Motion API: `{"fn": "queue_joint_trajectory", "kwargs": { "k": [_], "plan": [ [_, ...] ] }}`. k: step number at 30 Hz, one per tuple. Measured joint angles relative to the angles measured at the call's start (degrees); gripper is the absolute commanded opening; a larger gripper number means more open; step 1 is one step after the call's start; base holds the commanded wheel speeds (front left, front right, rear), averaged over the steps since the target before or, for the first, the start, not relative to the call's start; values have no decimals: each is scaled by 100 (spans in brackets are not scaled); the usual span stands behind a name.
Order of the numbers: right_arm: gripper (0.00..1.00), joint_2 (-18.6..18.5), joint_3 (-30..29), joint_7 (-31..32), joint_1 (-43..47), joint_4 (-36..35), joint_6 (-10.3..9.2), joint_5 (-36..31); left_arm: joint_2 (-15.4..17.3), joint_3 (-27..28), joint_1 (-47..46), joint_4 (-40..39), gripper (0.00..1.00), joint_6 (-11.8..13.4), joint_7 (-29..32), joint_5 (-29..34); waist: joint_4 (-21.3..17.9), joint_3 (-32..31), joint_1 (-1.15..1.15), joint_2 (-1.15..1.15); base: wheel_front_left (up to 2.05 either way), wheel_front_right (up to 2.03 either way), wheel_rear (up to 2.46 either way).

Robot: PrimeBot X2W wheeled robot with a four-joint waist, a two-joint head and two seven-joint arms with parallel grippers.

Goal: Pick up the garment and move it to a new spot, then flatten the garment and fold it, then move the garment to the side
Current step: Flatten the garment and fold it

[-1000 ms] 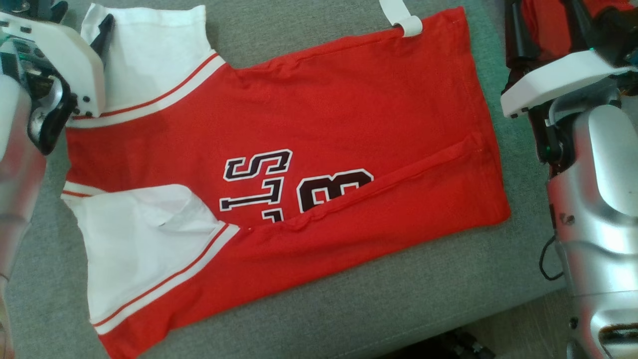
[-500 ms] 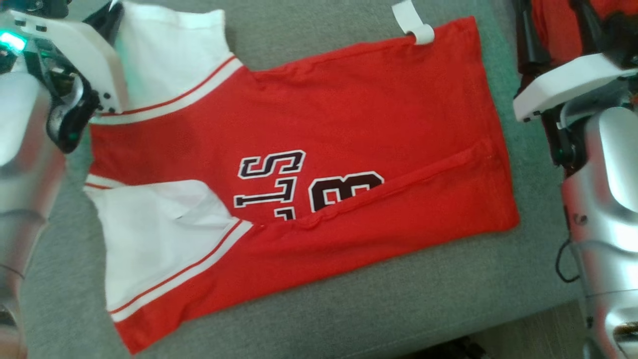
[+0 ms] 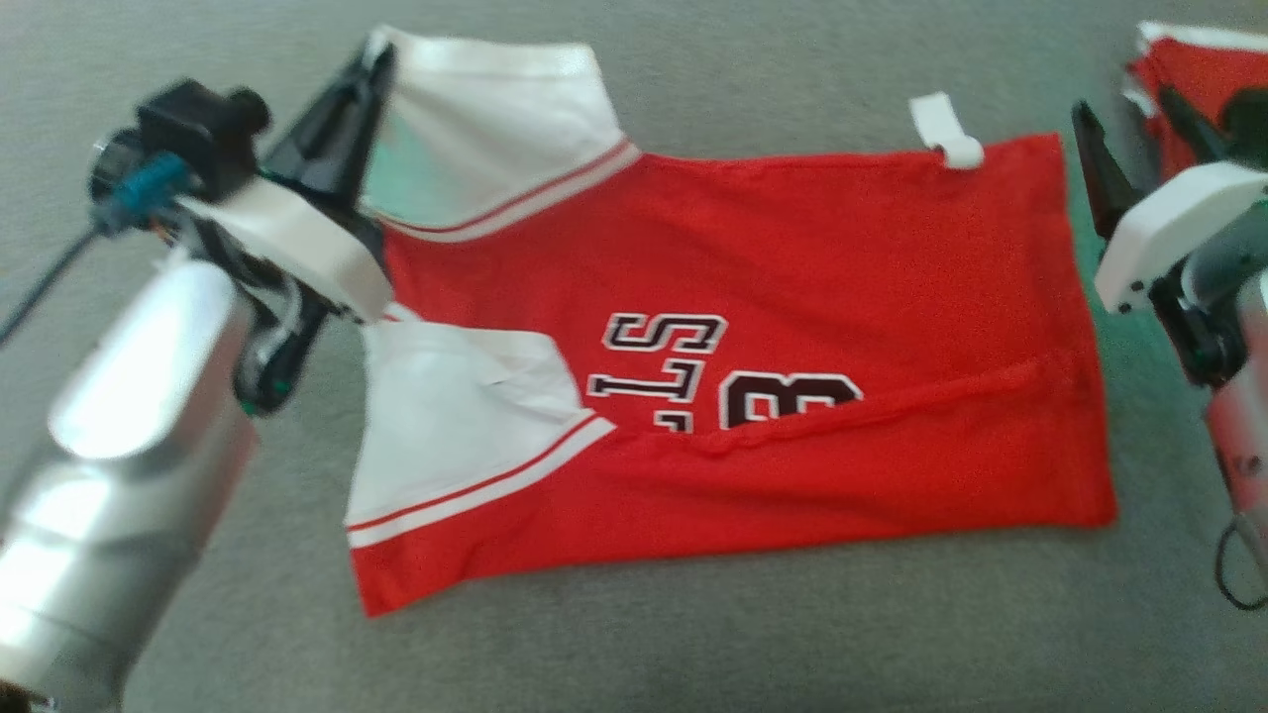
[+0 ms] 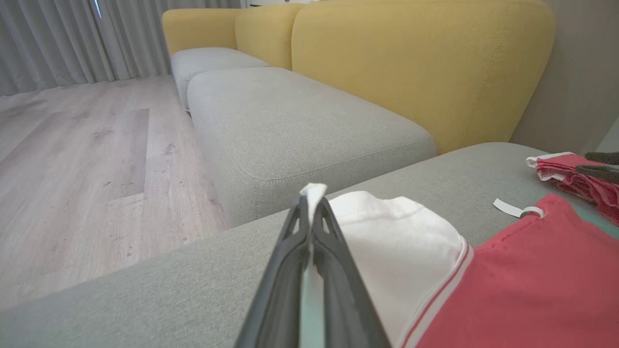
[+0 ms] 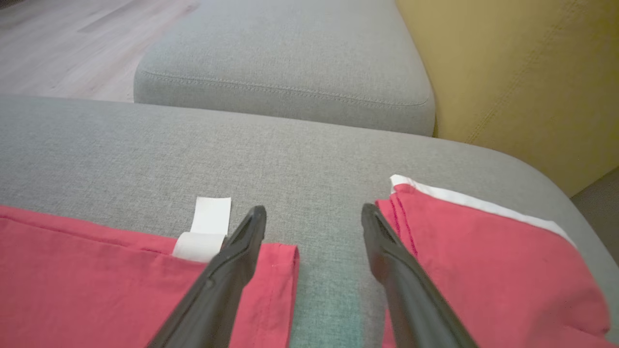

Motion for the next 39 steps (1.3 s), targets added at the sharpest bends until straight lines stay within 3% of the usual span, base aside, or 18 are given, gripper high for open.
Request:
{"fn": "queue_joint_trajectory", "kwargs": {
  "k": [8, 22, 23, 24, 25, 39],
  "plan": [
    [100, -280, 404, 375, -20, 700, 0, 517, 94, -207, 480, -1074, 0, 255, 215, 0, 455, -56, 1, 0, 0, 0, 0],
    [100, -387, 831, 336, -573, 1449, 0, 913, 138, -324, 533, -1506, 0, 408, 388, 19, 664, 255, 1, 0, 0, 0, 0],
    [88, -387, 896, 336, -601, 1457, 0, 965, 151, -324, 533, -1505, 0, 412, 388, 19, 656, 258, 2, 0, 0, 0, 0],
    [47, -387, 953, 336, -618, 1458, 0, 1009, 158, -324, 533, -1502, 0, 412, 389, 19, 644, 260, 1, 0, 0, 0, 0],
    [0, -387, 1016, 335, -632, 1458, 0, 1048, 167, -323, 532, -1496, 0, 413, 389, 19, 630, 262, 1, 0, 0, 0, 0],
    [0, -380, 1474, -493, -1085, 1412, 0, 1650, 278, -94, 293, -773, 0, 505, 245, 1, 266, 237, 1, 0, 0, 0, 0]
  ]
}}
